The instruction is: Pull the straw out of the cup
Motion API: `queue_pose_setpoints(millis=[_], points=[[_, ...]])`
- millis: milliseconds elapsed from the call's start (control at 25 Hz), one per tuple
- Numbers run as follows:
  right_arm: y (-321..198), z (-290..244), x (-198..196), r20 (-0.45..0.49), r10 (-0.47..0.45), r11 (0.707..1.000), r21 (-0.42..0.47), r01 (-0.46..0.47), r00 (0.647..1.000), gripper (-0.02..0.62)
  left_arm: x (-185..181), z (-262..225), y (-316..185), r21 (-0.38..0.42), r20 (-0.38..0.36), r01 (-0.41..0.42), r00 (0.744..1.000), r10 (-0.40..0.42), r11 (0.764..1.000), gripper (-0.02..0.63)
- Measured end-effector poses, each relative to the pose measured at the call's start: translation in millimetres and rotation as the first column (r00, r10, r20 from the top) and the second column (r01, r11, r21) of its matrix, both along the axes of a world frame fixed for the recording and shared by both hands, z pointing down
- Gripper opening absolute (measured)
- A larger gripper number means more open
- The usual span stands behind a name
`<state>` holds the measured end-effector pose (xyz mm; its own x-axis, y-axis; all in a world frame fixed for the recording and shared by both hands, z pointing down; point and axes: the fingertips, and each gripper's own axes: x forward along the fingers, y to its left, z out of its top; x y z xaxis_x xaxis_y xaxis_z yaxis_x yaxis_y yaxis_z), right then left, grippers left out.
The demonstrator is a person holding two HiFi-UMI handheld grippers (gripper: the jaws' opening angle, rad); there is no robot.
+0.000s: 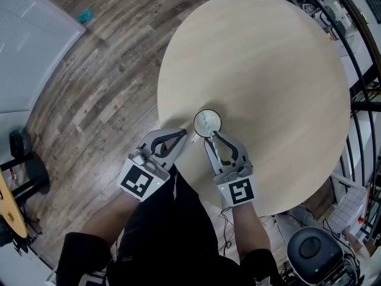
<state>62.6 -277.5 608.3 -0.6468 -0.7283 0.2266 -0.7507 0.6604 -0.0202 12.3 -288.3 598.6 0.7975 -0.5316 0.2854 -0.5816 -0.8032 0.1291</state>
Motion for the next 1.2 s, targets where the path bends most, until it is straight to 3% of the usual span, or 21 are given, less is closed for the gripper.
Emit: queue_pose_setpoints(millis=[80,200,320,440,840,1200], points=[[1.1,0.9,-4.0,-0.026,-0.024,1.0,0.003,0.024,0.999,0.086,-1.3,-3.0,-2.3,-0.002,-0.003,0.005,1.0,-0.005,1.0,0.008],[7.5,11.1,-4.8,-0.164,-0.097,0.995,-0.017,0.095,0.982,0.06,-0.5,-9.9,-5.5,0.002,-0.012,0.007,1.0,-0.007,1.0,0.008],[2.5,0.8,-6.2,-0.053,-0.037,0.999,-0.009,0.037,0.998,0.055,-2.8,-16.7,-8.9,0.006,-0.018,0.012,1.0,-0.012,1.0,0.008],[0.3,-2.7,-7.5,-0.023,-0.021,1.0,-0.016,0.021,1.0,0.05,-8.2,-20.6,-11.4,0.005,-0.015,0.013,1.0,-0.013,1.0,0.008],[8.4,-39.5,3.1,-0.052,0.012,0.999,-0.05,-0.014,0.999,0.039,-23.1,-61.7,-5.4,0.033,-0.036,0.014,0.999,-0.013,0.999,0.008],[12.2,-101.0,0.3,-0.069,0.062,0.998,-0.015,-0.063,0.996,0.04,-30.2,-114.4,3.7,0.068,-0.059,-0.037,0.997,0.041,0.997,0.008]])
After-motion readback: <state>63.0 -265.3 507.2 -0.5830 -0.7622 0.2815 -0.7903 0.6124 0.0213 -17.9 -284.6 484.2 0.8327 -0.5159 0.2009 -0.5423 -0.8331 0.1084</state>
